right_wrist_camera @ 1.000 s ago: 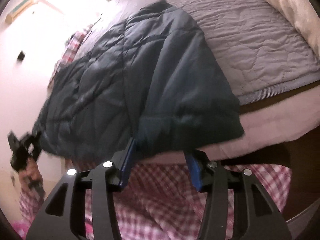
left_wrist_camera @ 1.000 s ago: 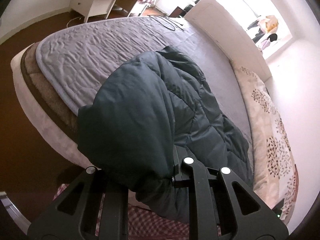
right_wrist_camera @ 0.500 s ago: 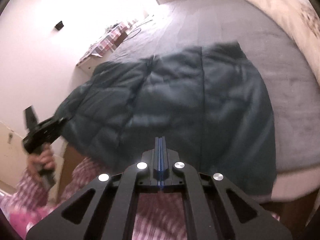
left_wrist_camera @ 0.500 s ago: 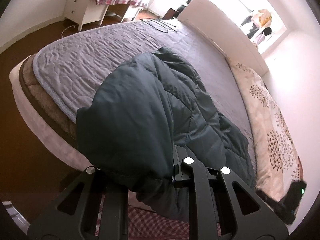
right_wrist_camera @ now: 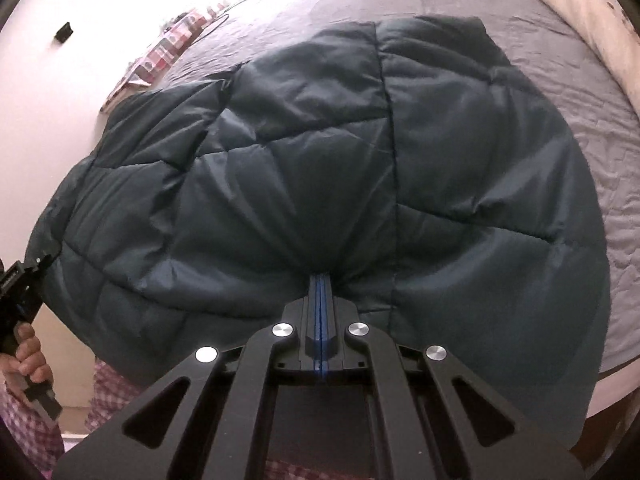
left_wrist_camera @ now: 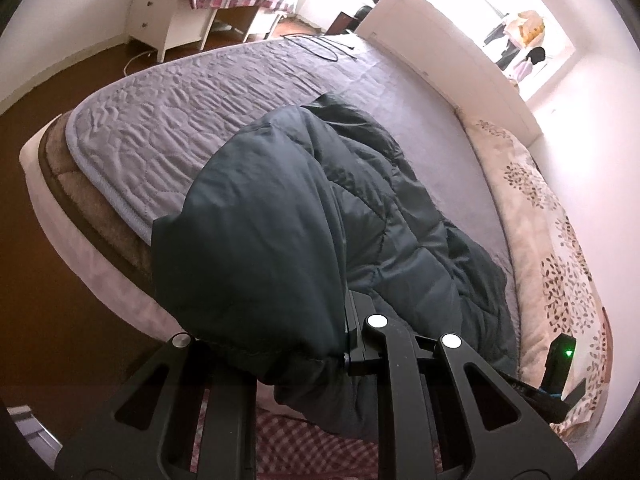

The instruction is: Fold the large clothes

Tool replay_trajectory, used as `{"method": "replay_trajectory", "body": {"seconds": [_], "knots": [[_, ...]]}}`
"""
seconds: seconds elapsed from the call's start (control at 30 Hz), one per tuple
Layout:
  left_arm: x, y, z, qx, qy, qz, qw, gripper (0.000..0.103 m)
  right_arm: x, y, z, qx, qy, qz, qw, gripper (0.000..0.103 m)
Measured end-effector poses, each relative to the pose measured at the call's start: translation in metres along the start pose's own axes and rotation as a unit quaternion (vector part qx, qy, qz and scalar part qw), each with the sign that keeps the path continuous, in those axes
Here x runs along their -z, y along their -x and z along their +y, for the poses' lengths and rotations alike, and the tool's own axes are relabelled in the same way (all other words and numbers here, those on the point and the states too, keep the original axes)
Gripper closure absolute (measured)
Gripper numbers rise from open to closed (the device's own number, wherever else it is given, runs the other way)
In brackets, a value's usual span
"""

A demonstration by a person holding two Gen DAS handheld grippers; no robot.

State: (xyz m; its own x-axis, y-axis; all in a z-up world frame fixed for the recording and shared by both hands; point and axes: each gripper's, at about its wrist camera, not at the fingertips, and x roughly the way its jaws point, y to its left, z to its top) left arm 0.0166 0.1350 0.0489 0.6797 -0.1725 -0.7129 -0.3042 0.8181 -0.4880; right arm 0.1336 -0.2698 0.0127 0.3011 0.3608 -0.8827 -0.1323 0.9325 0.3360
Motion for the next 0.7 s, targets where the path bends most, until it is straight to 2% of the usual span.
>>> {"method": "replay_trajectory", "body": {"seconds": [0.1, 0.33, 0.7], "knots": [[0.001, 0.0, 0.0, -0.001, -0.002, 0.0, 1.0, 0.086, 0.0, -0.001, -0.004, -0.009, -0.014, -0.002, 1.0, 0.103], [0.003, 0.001, -0.003, -0.003, -0.005, 0.0, 1.0, 0.086, 0.005, -0.001, 0.006, 0.02, 0.015, -0.013, 1.0, 0.103], [0.005, 0.001, -0.001, -0.004, -0.004, 0.004, 1.0, 0.086, 0.007, -0.004, 0.008, 0.022, 0.007, -0.015, 1.0, 0.103]]}}
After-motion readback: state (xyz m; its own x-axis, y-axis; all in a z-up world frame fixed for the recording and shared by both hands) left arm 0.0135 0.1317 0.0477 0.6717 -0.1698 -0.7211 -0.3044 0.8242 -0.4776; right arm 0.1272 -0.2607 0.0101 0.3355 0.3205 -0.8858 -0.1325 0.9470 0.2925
